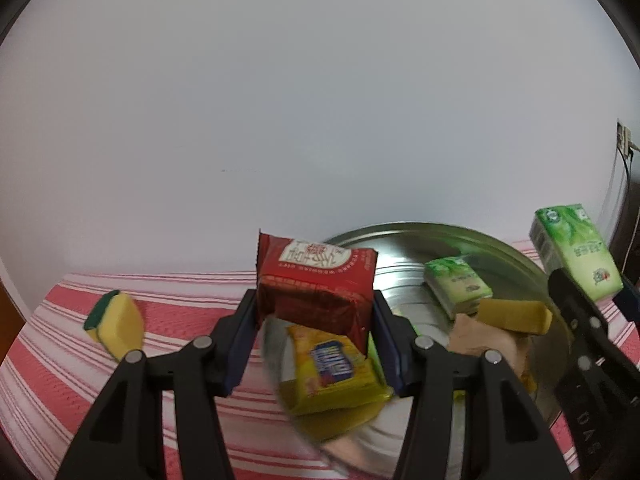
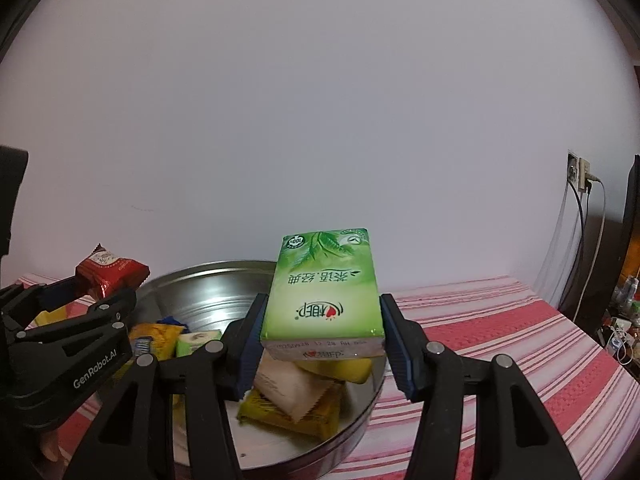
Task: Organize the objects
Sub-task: 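Carry the red packet with the left gripper while the right carries the tissue pack over the tin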
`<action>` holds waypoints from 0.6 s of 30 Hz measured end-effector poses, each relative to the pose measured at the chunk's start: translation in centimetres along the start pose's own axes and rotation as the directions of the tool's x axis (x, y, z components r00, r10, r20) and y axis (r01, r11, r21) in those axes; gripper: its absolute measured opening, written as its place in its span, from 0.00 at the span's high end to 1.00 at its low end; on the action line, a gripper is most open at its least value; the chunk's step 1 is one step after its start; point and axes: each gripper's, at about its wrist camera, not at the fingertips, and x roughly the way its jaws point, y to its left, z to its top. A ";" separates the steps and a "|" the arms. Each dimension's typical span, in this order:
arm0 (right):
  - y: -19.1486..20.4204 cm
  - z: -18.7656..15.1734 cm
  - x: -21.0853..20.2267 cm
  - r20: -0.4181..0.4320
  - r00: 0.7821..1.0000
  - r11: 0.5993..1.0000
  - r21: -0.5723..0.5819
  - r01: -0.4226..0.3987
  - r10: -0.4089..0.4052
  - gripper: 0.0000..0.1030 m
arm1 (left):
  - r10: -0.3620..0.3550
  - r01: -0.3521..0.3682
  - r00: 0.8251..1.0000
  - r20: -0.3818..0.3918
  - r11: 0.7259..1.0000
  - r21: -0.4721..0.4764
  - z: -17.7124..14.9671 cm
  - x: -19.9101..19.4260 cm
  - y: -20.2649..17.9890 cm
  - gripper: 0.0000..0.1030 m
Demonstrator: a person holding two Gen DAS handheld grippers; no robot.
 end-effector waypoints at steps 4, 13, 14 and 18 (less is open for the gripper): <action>0.0 -0.1 0.8 -0.019 1.000 1.000 -0.003 0.016 -0.016 0.45 | -0.009 0.010 0.999 -0.036 1.000 0.008 0.2 1.1 -1.1 0.48; 0.7 0.0 0.4 -0.063 0.998 0.999 -0.026 0.026 -0.027 0.45 | -0.011 0.014 0.996 -0.093 1.000 0.028 0.0 2.8 -2.2 0.48; 0.9 0.0 1.1 -0.067 0.997 0.999 -0.029 0.024 -0.026 0.45 | -0.009 0.012 0.995 -0.097 0.999 0.030 -0.1 2.9 -2.3 0.48; 1.5 0.1 -0.5 -0.096 0.995 1.000 -0.026 0.010 -0.012 0.45 | 0.000 0.005 0.993 -0.119 0.999 0.041 -0.2 3.3 -2.4 0.49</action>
